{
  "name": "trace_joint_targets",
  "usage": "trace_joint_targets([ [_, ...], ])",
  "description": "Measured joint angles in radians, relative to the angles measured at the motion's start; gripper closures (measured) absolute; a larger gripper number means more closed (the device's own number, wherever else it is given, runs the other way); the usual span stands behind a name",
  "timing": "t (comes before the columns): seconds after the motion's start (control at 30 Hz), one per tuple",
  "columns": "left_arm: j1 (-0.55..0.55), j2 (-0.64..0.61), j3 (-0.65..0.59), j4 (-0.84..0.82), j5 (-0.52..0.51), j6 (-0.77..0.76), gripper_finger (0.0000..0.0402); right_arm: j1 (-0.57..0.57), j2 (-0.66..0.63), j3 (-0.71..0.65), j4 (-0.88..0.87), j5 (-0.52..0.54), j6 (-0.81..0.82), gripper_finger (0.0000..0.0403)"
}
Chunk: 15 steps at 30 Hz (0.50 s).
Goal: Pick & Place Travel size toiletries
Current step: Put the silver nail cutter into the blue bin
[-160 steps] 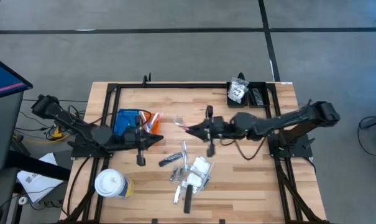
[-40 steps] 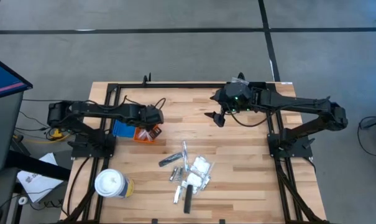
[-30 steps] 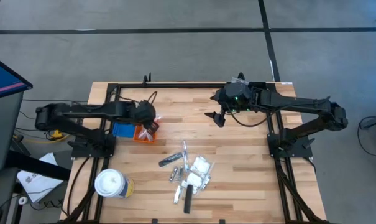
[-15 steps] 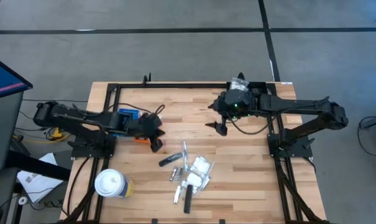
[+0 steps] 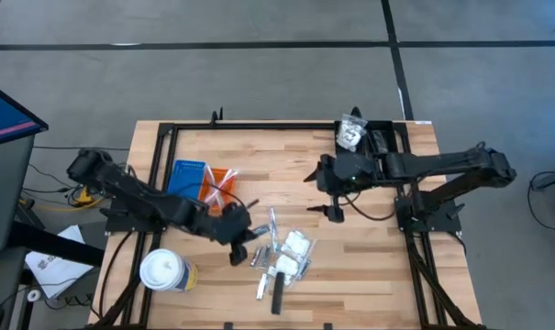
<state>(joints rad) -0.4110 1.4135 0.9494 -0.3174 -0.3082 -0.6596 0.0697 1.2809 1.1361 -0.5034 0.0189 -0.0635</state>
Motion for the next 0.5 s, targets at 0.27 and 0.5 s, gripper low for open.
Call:
trace_joint_targets([
  [0.27, -0.057, 0.143, 0.097, -0.026, 0.000, -0.082, 0.0401, 0.179, -0.042, -0.071, 0.049, 0.000, 0.025, 0.0007],
  [0.5, -0.059, 0.183, 0.122, -0.069, -0.006, -0.139, 0.0401, 0.348, -0.214, -0.353, 0.350, 0.004, 0.091, 0.0006],
])
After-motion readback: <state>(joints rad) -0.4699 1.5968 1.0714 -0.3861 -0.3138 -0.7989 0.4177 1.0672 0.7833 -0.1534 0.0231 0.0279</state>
